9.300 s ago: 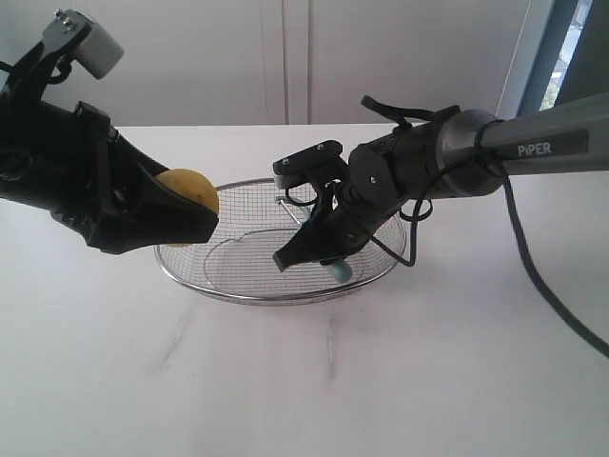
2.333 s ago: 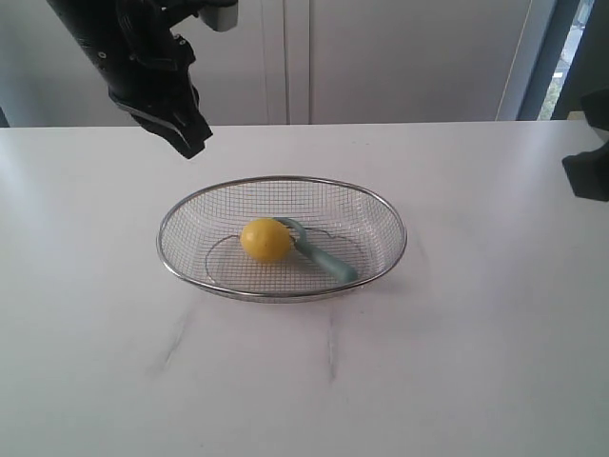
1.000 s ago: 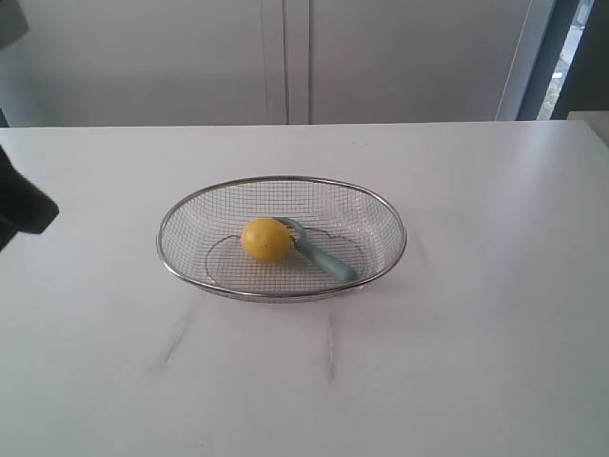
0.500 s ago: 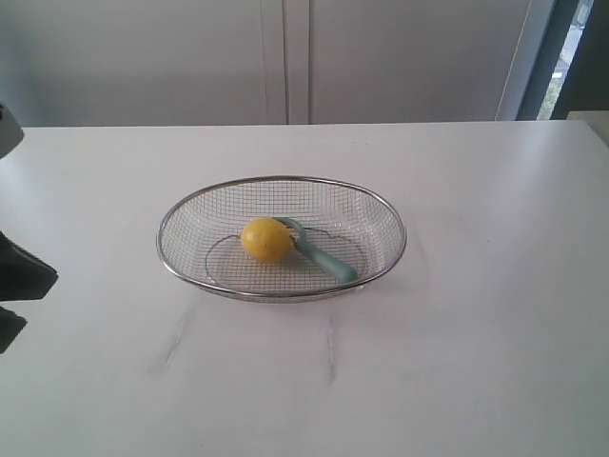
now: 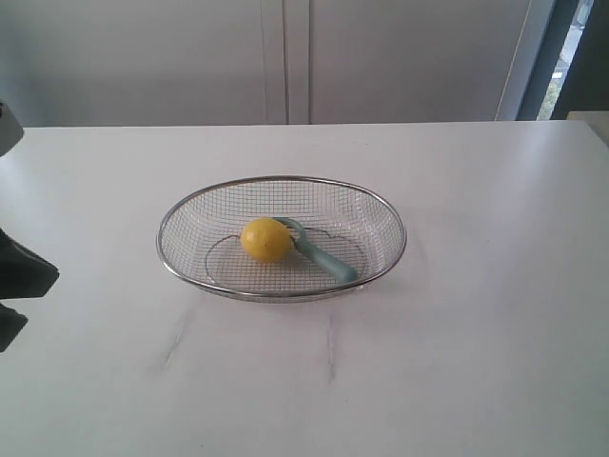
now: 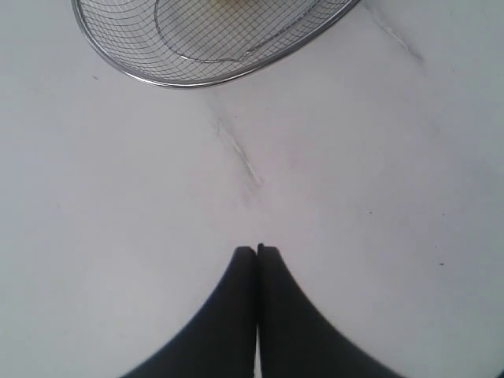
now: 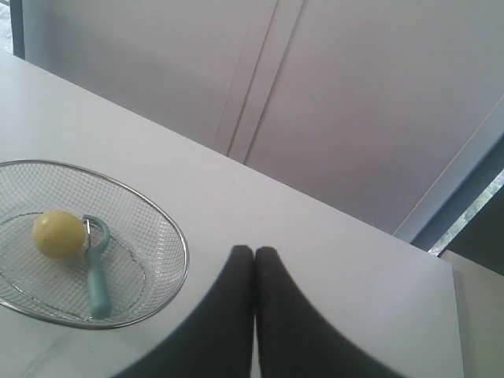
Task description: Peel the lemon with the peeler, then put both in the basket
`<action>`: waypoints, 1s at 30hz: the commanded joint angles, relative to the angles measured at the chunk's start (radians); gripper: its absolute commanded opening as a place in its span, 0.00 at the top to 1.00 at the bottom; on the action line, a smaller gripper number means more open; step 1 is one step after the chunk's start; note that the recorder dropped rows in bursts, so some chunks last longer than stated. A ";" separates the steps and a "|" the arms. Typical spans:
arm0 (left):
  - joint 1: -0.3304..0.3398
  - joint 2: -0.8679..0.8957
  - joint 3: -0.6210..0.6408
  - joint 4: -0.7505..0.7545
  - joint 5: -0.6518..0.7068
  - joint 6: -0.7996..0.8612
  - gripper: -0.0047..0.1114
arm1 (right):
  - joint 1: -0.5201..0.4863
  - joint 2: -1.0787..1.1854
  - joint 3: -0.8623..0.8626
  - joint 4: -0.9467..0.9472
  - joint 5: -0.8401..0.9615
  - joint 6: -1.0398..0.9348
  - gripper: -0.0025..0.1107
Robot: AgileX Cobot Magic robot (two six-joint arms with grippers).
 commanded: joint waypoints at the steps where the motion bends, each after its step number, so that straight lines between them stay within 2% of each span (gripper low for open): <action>1: -0.004 -0.010 0.006 -0.002 0.004 -0.009 0.96 | -0.003 -0.004 0.006 -0.008 -0.010 0.005 0.98; 11: -0.005 -0.051 0.022 0.035 -0.019 0.020 0.96 | -0.003 -0.004 0.006 -0.008 -0.010 0.005 0.98; 15: -0.005 -0.130 0.081 0.097 -0.090 0.020 0.96 | -0.003 -0.004 0.006 -0.008 -0.010 0.005 0.98; 20: 0.016 -0.267 0.210 0.085 -0.159 0.014 0.96 | -0.003 -0.004 0.006 -0.008 -0.010 0.005 0.98; 23: 0.077 -0.340 0.306 0.056 -0.321 0.014 0.96 | -0.003 -0.004 0.006 -0.008 -0.010 0.005 0.98; 28: 0.216 -0.436 0.516 -0.067 -0.783 -0.055 0.96 | -0.003 -0.004 0.006 -0.008 -0.010 0.005 0.98; 30: 0.260 -0.466 0.587 -0.118 -0.911 -0.110 0.96 | -0.003 -0.004 0.006 -0.008 -0.010 0.005 0.98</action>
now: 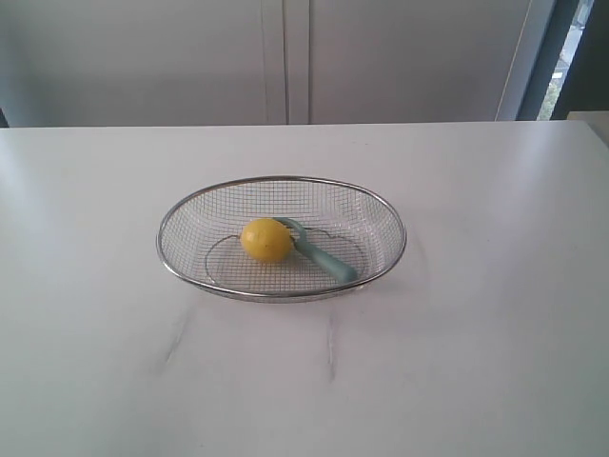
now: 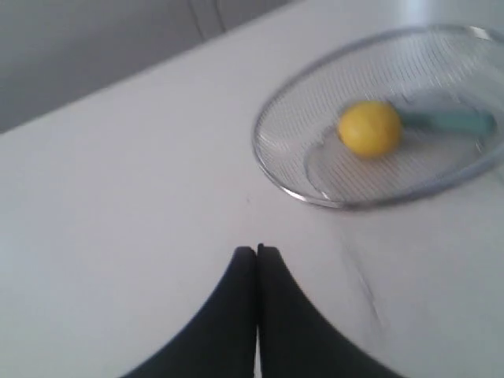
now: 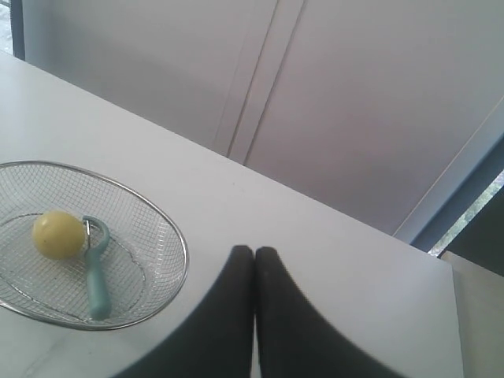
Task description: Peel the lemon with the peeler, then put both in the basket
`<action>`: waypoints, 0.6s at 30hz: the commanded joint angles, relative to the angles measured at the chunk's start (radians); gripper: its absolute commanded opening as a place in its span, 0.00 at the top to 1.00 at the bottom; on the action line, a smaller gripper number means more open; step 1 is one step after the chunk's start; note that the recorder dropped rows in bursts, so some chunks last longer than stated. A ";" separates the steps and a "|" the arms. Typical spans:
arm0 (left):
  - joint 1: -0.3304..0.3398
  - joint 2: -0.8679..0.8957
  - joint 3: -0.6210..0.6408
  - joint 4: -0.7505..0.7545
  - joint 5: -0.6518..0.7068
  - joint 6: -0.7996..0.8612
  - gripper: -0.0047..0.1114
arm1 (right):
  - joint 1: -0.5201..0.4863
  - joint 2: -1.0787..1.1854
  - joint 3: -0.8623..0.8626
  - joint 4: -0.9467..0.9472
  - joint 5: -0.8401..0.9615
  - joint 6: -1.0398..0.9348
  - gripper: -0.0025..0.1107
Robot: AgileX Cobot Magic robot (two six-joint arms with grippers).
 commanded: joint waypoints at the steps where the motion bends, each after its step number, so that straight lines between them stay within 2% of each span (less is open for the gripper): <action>1: 0.089 -0.072 0.163 -0.125 -0.343 -0.124 0.96 | -0.003 -0.004 0.006 -0.006 -0.007 0.005 0.98; 5: 0.121 -0.128 0.263 -0.129 -0.482 -0.227 0.96 | -0.003 -0.004 0.006 -0.006 -0.007 0.005 0.98; 12: 0.136 -0.150 0.277 -0.129 -0.503 -0.305 0.96 | -0.003 -0.004 0.006 -0.006 -0.010 0.005 0.98; 18: 0.138 -0.216 0.289 -0.129 -0.514 -0.301 0.96 | -0.003 -0.004 0.006 -0.006 -0.010 0.005 0.98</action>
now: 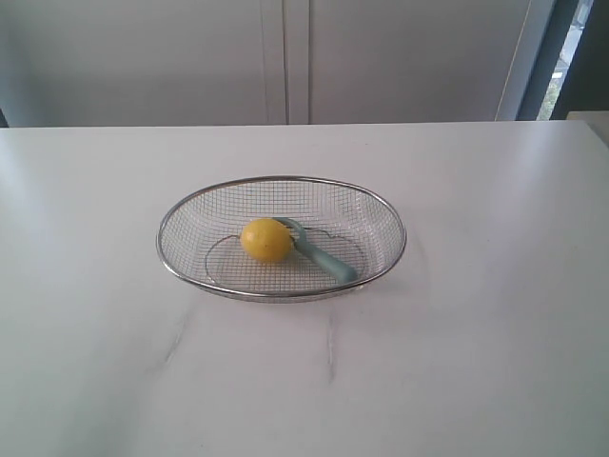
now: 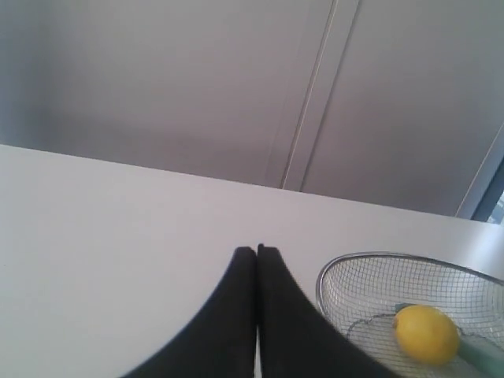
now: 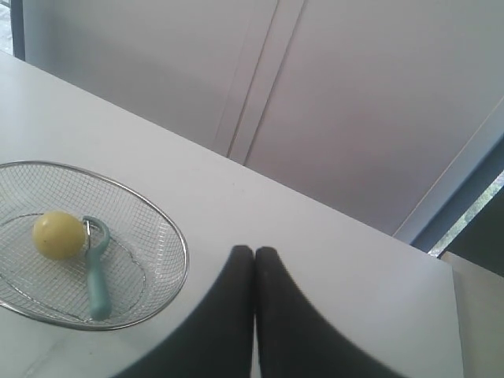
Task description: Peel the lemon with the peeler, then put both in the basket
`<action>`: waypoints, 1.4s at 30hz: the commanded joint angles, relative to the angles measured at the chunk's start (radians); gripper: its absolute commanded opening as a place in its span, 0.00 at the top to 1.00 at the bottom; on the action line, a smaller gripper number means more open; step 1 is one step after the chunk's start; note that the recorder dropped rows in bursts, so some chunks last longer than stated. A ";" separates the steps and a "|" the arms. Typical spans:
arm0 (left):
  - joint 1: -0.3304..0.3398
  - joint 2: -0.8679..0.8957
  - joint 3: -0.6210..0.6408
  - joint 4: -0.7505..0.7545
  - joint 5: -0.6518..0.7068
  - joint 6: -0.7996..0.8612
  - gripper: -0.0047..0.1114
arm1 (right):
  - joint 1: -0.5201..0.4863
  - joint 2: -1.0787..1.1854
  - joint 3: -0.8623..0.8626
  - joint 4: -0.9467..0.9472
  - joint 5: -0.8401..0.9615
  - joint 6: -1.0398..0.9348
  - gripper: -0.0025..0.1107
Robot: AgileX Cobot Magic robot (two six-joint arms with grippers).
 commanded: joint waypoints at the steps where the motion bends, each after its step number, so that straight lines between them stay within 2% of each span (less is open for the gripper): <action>1: 0.007 -0.073 0.025 -0.003 -0.027 0.015 0.96 | -0.003 -0.004 0.006 -0.006 -0.008 0.005 0.98; 3: 0.022 -0.118 0.057 -0.001 -0.022 0.081 0.96 | -0.003 -0.004 0.006 -0.006 -0.008 0.005 0.98; 6: 0.087 -0.232 0.143 -0.001 -0.022 0.066 0.96 | -0.003 -0.004 0.006 -0.006 -0.008 0.005 0.98; 8: 0.128 -0.289 0.143 0.004 0.141 0.086 0.96 | -0.003 -0.004 0.006 -0.006 -0.008 0.005 0.98; 11: 0.196 -0.382 0.143 0.096 0.601 0.123 0.96 | -0.003 -0.004 0.006 -0.006 -0.010 0.005 0.98; 14: 0.227 -0.382 0.143 0.102 0.576 0.135 0.96 | -0.003 -0.004 0.006 -0.006 -0.010 0.005 0.98; 38: 0.214 -0.382 0.143 0.104 0.572 0.134 0.96 | -0.003 -0.004 0.006 -0.006 -0.010 0.005 0.98; 42: 0.169 -0.382 0.143 0.106 0.568 0.134 0.96 | -0.003 -0.004 0.006 -0.006 -0.010 0.005 0.98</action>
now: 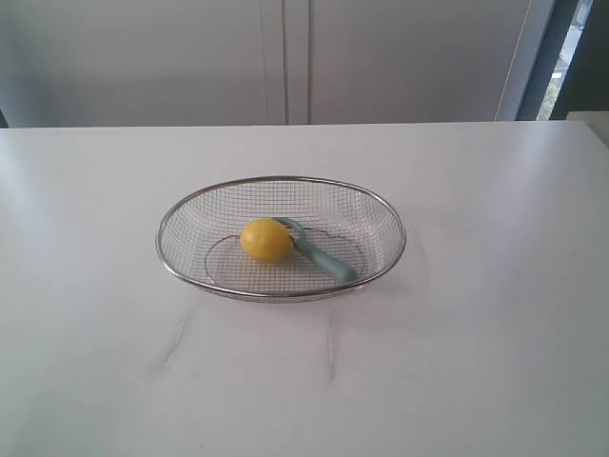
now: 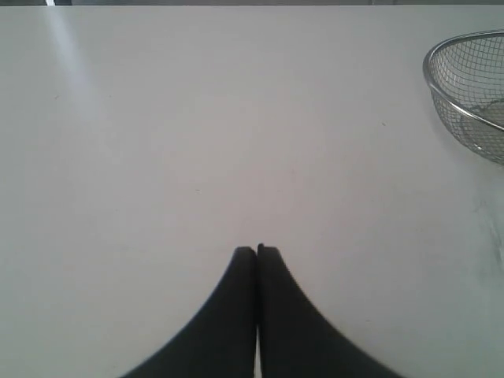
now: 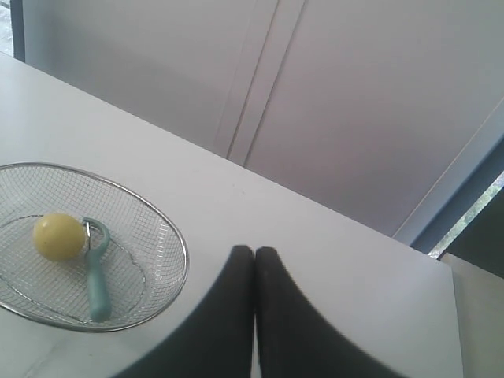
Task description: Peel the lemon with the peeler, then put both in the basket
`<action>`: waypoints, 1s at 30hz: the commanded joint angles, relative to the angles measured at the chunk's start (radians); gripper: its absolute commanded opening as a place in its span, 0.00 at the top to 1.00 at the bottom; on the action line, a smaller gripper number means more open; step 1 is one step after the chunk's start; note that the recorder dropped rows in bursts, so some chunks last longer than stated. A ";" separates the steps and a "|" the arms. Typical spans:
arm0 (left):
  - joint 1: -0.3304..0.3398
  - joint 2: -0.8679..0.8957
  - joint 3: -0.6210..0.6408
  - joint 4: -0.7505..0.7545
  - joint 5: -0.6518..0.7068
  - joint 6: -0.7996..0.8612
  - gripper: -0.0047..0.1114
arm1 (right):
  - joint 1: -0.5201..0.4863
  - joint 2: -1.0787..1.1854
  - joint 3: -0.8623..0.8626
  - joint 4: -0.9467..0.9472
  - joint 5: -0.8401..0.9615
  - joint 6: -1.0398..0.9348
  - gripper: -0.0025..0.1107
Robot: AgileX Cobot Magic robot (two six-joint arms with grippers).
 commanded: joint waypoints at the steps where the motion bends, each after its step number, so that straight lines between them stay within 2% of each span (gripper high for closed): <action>1: -0.069 -0.004 0.002 0.002 -0.001 0.002 0.96 | -0.003 -0.004 0.006 -0.006 -0.006 0.005 0.98; 5: -0.129 -0.004 0.002 0.002 -0.001 0.002 0.96 | -0.003 -0.004 0.006 -0.006 -0.006 0.005 0.98; 30: -0.132 -0.004 0.002 0.002 -0.001 0.002 0.96 | -0.005 -0.023 0.006 -0.006 -0.006 0.005 0.98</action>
